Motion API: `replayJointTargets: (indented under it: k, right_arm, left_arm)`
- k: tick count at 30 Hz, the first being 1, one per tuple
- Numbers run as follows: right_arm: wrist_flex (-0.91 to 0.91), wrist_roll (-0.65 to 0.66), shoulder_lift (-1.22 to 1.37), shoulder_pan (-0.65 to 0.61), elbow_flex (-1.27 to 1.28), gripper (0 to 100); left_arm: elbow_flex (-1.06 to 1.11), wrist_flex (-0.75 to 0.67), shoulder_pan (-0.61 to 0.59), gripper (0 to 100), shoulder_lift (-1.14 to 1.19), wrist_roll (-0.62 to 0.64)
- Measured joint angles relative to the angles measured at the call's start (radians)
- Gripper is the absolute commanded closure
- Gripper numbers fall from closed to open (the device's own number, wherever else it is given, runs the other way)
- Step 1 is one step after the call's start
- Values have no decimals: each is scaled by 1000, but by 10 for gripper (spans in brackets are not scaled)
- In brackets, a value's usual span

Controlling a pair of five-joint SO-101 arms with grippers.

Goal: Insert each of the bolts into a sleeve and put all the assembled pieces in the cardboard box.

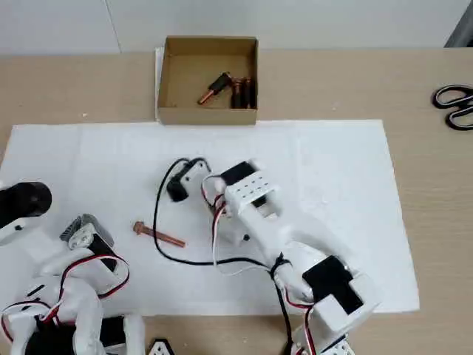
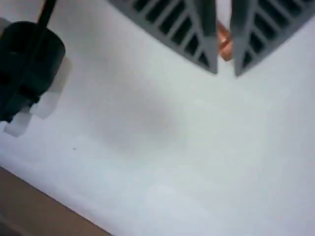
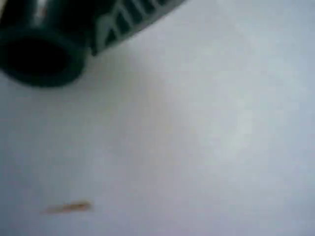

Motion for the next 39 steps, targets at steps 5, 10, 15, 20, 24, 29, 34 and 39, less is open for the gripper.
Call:
replayJointTargets:
  k: [5, 10, 15, 20, 24, 29, 34, 39]
  right_arm:
    - [0, 0, 5, 5, 0, 980]
    - [15, 2, 14, 32, -29, 991]
    - [126, 2, 41, 68, -135, 991]
    - [249, 0, 41, 117, -278, 991]
    - [338, -2, 41, 123, -379, 991]
    - [410, -61, -25, 123, -414, 991]
    - [419, -80, -150, 123, -379, 991]
    - [411, -130, -282, 123, -224, 991]
  left_arm:
    - [0, 0, 0, 993, 0, 0]
    - [-3, 0, 0, 993, 0, 0]
    - [-31, 0, 0, 993, 0, 0]
    - [-63, -51, 0, 993, 3, 0]
    - [-160, -87, 0, 993, 0, 29]
    - [-196, -71, 0, 993, 38, 78]
    - [-198, -9, 0, 993, 206, 132]
    - [-249, 28, 2, 993, 393, 167]
